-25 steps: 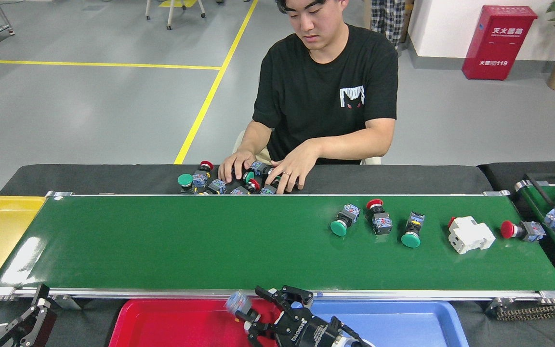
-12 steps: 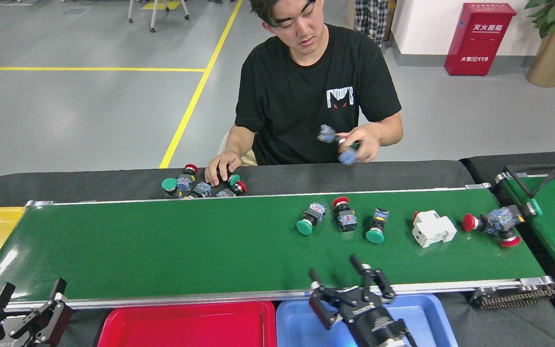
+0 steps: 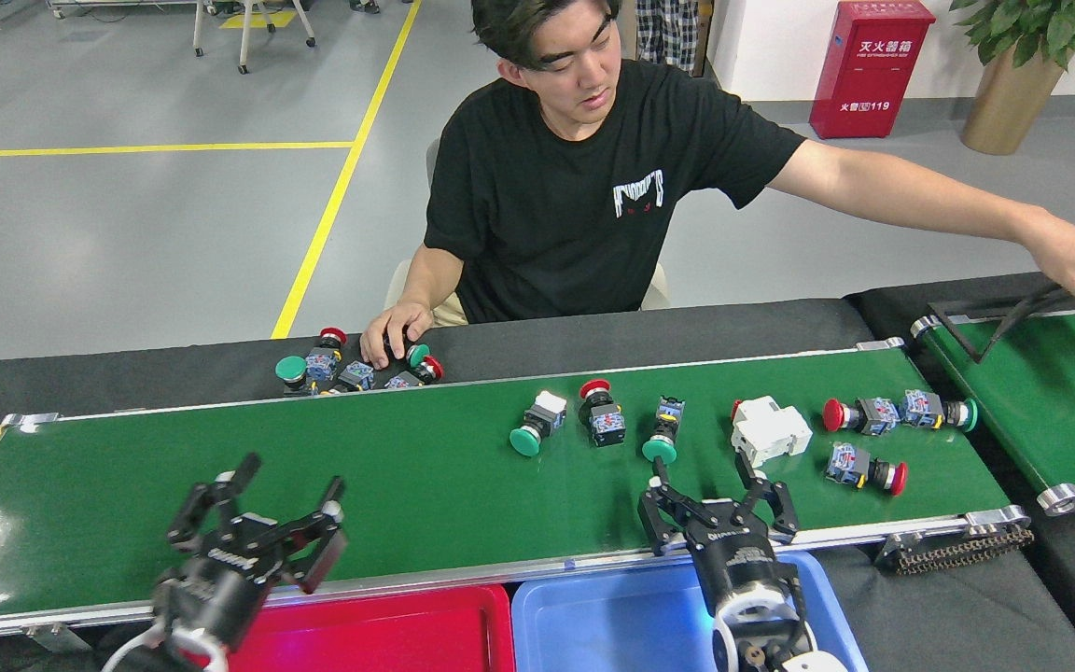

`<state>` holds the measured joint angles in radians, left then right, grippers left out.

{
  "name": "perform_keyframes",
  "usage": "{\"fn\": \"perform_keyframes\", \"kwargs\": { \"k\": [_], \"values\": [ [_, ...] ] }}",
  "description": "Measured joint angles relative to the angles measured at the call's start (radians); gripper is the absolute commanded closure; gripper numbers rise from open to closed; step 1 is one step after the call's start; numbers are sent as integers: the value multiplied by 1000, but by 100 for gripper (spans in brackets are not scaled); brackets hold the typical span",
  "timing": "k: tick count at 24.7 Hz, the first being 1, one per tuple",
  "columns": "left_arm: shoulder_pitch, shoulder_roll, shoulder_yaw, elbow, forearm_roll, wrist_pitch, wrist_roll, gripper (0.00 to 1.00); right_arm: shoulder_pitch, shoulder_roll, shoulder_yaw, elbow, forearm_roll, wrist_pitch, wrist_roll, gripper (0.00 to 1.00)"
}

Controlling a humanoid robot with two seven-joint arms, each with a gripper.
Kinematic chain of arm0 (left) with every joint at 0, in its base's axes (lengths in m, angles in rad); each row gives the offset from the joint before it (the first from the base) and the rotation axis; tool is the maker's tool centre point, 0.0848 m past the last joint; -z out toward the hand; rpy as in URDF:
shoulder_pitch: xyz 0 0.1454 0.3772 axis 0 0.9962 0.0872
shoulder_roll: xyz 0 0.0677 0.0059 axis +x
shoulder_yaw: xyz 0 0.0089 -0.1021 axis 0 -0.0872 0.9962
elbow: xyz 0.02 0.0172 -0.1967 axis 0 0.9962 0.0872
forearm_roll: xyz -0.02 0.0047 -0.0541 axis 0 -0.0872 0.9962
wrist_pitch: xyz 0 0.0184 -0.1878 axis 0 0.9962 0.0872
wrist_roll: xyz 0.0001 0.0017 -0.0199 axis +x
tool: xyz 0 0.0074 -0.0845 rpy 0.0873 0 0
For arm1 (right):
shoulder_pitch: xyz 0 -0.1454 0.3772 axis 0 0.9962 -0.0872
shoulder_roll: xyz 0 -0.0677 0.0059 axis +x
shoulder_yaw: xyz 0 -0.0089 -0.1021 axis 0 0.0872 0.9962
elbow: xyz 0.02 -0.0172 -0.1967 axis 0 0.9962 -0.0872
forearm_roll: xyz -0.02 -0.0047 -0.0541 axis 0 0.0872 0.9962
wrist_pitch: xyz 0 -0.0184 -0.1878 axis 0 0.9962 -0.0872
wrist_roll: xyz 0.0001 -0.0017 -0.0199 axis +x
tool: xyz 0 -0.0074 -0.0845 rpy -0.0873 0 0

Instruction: Pick switch part from conveyor to tray

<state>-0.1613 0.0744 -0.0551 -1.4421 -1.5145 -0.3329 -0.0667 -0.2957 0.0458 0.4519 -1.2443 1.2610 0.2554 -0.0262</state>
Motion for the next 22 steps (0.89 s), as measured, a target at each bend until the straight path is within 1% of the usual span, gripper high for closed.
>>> {"fn": "perform_keyframes", "kwargs": {
  "k": [2, 4, 6, 7, 9, 10, 12, 13, 14, 16, 18, 19, 20, 22],
  "values": [
    [-51, -1, -53, 75, 0, 38, -2, 0, -40, 31, 9, 59, 2, 1, 11, 2],
    [-100, -10, -97, 140, -2, 71, -3, 0, -79, 49, 11, 118, 2, 2, 21, 2],
    [-133, -18, -132, 191, -9, 94, -3, 0, -108, 63, 11, 174, 2, 3, 23, 6],
    [-143, -21, -146, 212, -16, 103, -3, 0, -121, 69, 11, 202, 2, 3, 24, 12],
    [-152, -39, -163, 239, -32, 125, -3, 0, -147, 72, 12, 243, 0, 8, 26, 39],
    [-157, -52, -167, 247, -41, 131, -3, 0, -157, 72, 12, 255, -3, 7, 29, 56],
    [-173, -76, -169, 271, -67, 136, -4, 0, -169, 72, 12, 268, -7, 0, 36, 81],
    [-181, -85, -169, 283, -82, 139, -4, 0, -171, 72, 12, 270, -7, -10, 38, 89],
    [-189, -96, -169, 300, -96, 144, -5, 1, -171, 72, 12, 270, -8, -25, 39, 93],
    [-200, -105, -168, 324, -106, 155, -7, 1, -171, 72, 12, 271, -9, -57, 41, 96],
    [-206, -105, -163, 336, -107, 164, -7, 4, -171, 72, 12, 270, -10, -85, 41, 98],
    [-206, -104, -160, 339, -107, 168, -7, 9, -171, 72, 12, 268, -10, -99, 41, 98],
    [-207, -103, -158, 343, -107, 176, -6, 21, -171, 72, 12, 266, -10, -115, 42, 98],
    [-208, -95, -156, 358, -107, 191, -2, 53, -172, 72, 13, 254, -11, -152, 42, 98]
  ]
}}
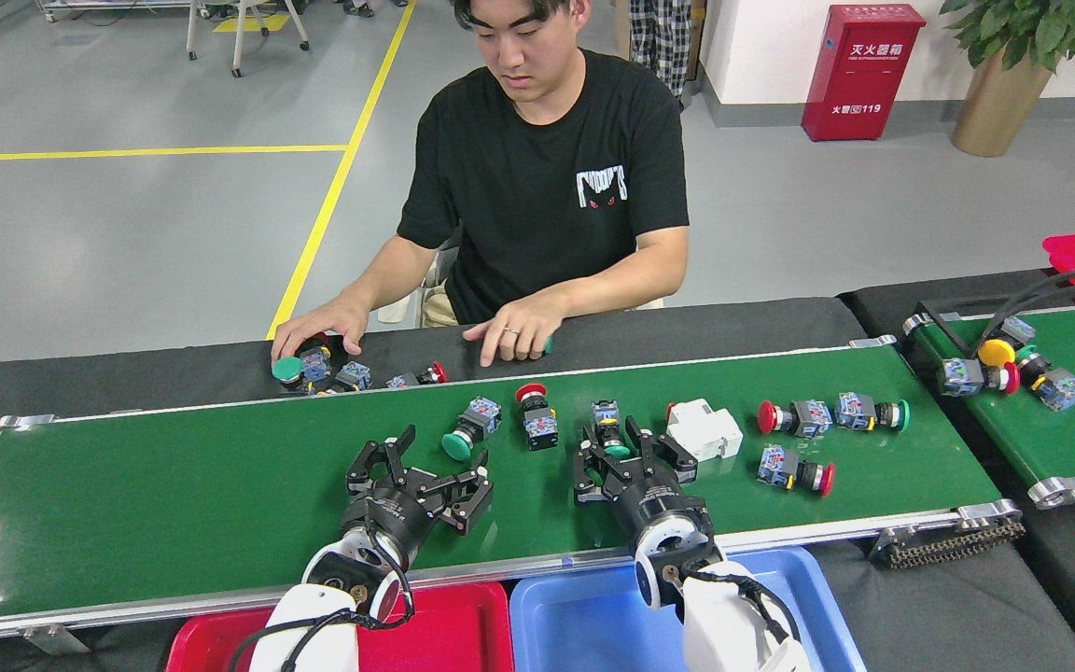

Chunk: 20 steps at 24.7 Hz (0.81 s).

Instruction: Pick switch part from conveyor to tray

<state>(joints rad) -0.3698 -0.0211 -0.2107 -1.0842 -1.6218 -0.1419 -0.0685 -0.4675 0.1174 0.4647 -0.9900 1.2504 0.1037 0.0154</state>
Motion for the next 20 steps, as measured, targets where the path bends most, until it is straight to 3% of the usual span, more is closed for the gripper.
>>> {"fn": "perform_keyframes", "kwargs": {
  "k": [2, 4, 7, 10, 14, 17, 18, 19, 20],
  "values": [
    [1, 15, 1, 4, 2, 3, 2, 83, 0, 0, 0, -23, 0, -31, 1, 98],
    [4, 29, 6, 5, 7, 4, 3, 91, 4, -3, 0, -73, 0, -70, 1, 98],
    [14, 32, 31, 3, 20, 9, 8, 97, 52, -22, 2, -181, 0, -149, 1, 98],
    [52, 46, 40, -59, 39, -36, 15, 99, 166, -92, 0, -346, 0, -252, 4, 98],
    [170, 124, 49, -270, 46, -145, 17, 97, 336, -164, 0, -558, 0, -368, 19, 98],
    [319, 191, 94, -465, 61, -290, 19, 95, 428, -189, 0, -646, 0, -444, 21, 96],
    [371, 200, 112, -523, 69, -348, 19, 90, 440, -189, 2, -656, 4, -455, 22, 76],
    [420, 206, 128, -574, 74, -416, 20, 77, 444, -189, 2, -659, 12, -461, 23, 33],
    [463, 207, 140, -615, 75, -477, 20, 53, 444, -188, 4, -659, 20, -466, 24, 0]
  ]
}}
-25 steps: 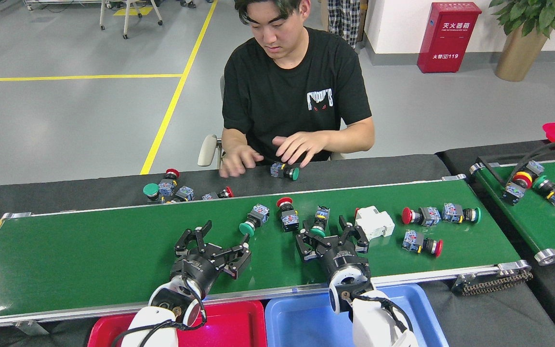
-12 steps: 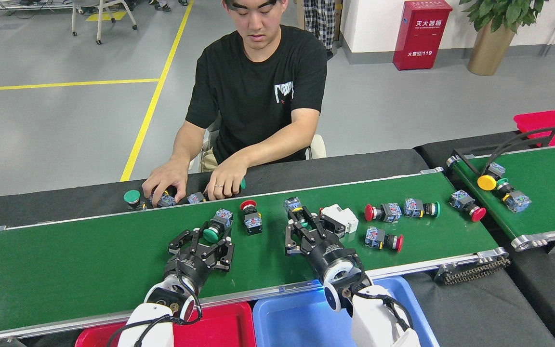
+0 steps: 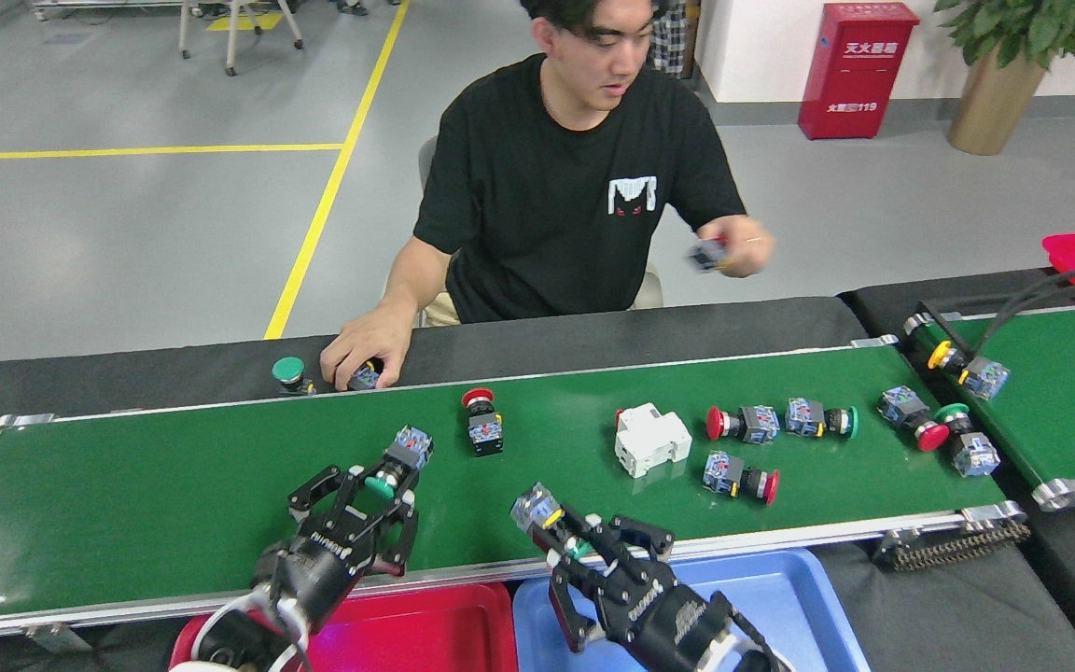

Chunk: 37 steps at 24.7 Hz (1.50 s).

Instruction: Pick switch part from conveyor to tray

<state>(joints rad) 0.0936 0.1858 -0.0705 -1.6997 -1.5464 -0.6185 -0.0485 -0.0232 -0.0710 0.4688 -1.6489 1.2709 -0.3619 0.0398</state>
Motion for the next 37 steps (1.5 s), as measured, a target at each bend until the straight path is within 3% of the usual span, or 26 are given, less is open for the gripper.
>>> {"fn": "perform_keyframes", "kwargs": {
  "k": [1, 2, 7, 9, 11, 14, 17, 20, 24, 28, 32, 37],
  "values": [
    [31, -3, 7, -32, 0, -62, 0, 16, 3, 1, 6, -1, 8, -5, 0, 1],
    [49, -9, 10, -44, 0, -99, 0, 0, 11, 1, 10, -1, 11, -9, 0, 1],
    [93, -53, 26, -49, 3, -157, -1, 0, 23, 1, 14, -1, 13, -15, 1, 1],
    [102, -65, 88, -49, 4, -164, -2, 0, 23, 6, 12, -1, 13, -20, 1, 1],
    [107, -127, 204, -53, 9, -144, -2, 0, 26, 23, -9, -4, 10, 3, 4, 1],
    [116, -225, 409, -56, 10, -76, -2, 0, 64, 35, -104, -17, 9, 133, -2, 2],
    [153, -242, 573, -54, 11, -18, -2, 0, 131, 32, -144, -49, 8, 313, -65, 1],
    [196, -258, 635, -57, 16, 9, -2, 0, 230, 1, -180, -61, 8, 415, -148, 2],
    [172, -262, 591, -60, 16, 17, 0, 0, 266, 0, -198, -49, 23, 512, -179, 2],
    [61, -262, 408, -57, -24, 72, -20, 0, 156, -27, -190, -3, 42, 536, -136, 1],
    [-76, -262, 216, 42, -110, 224, -69, 0, 27, -47, -181, 65, 39, 390, -54, 1],
    [-234, -257, 175, 237, -118, 340, -115, 0, -47, -25, -181, 160, 37, 190, 38, 1]
  ]
}}
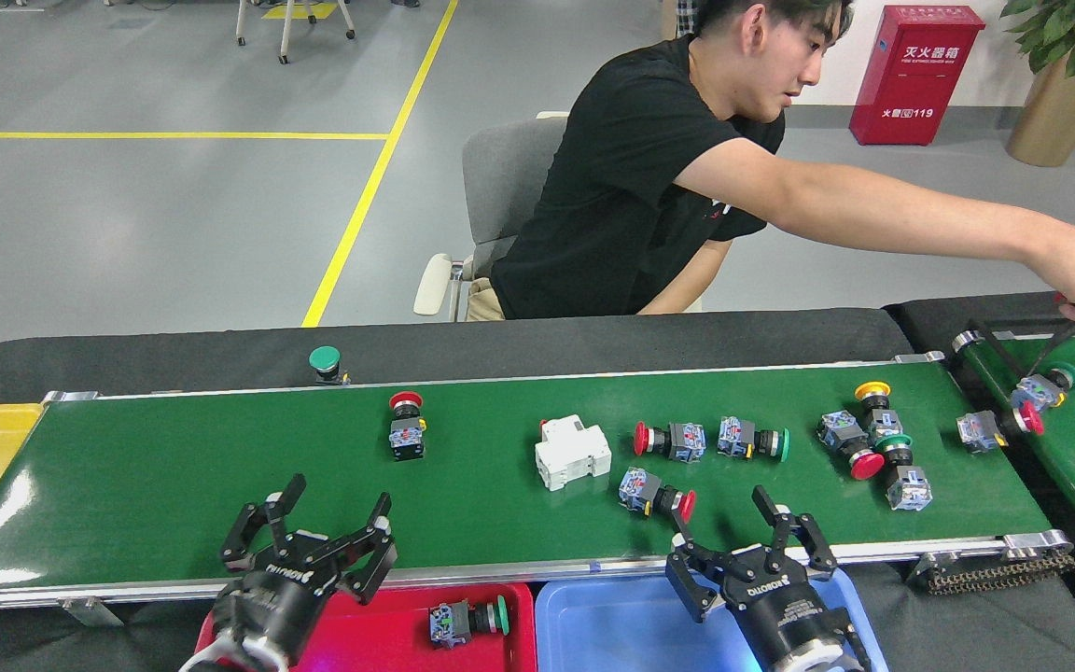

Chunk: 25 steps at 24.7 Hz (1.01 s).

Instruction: Pick switch part from conveyor to tray

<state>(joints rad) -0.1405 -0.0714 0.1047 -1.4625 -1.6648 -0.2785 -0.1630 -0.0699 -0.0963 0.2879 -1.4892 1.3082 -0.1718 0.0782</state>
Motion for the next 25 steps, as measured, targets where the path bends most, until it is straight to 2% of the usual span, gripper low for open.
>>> {"fn": "perform_keyframes", "kwargs": {
  "k": [6, 7, 8, 11, 14, 17, 22, 25],
  "values": [
    [-93, 6, 0, 128, 0, 17, -12, 0, -88, 66, 32, 97, 6, -63, 40, 2],
    [-108, 11, -1, 147, 0, 19, -13, 0, -110, 83, 50, 125, 9, -64, 44, 7],
    [-123, 19, -1, 169, 0, 26, -13, 0, -135, 101, 66, 154, 10, -66, 47, 18],
    [-158, 48, -4, 243, 0, 58, -16, 0, -174, 121, 99, 195, 31, -69, 48, 71],
    [-191, 79, -4, 313, 0, 79, -12, 0, -176, 121, 124, 207, 67, -66, 49, 90],
    [-209, 83, -4, 355, 0, 95, -9, 1, -177, 121, 138, 207, 70, -71, 50, 98],
    [-211, 90, -3, 371, 3, 113, -7, 1, -177, 120, 142, 199, 68, -75, 52, 98],
    [-212, 90, -3, 371, 3, 116, -7, 1, -155, 120, 145, 144, 67, -120, 48, 98]
  ]
}}
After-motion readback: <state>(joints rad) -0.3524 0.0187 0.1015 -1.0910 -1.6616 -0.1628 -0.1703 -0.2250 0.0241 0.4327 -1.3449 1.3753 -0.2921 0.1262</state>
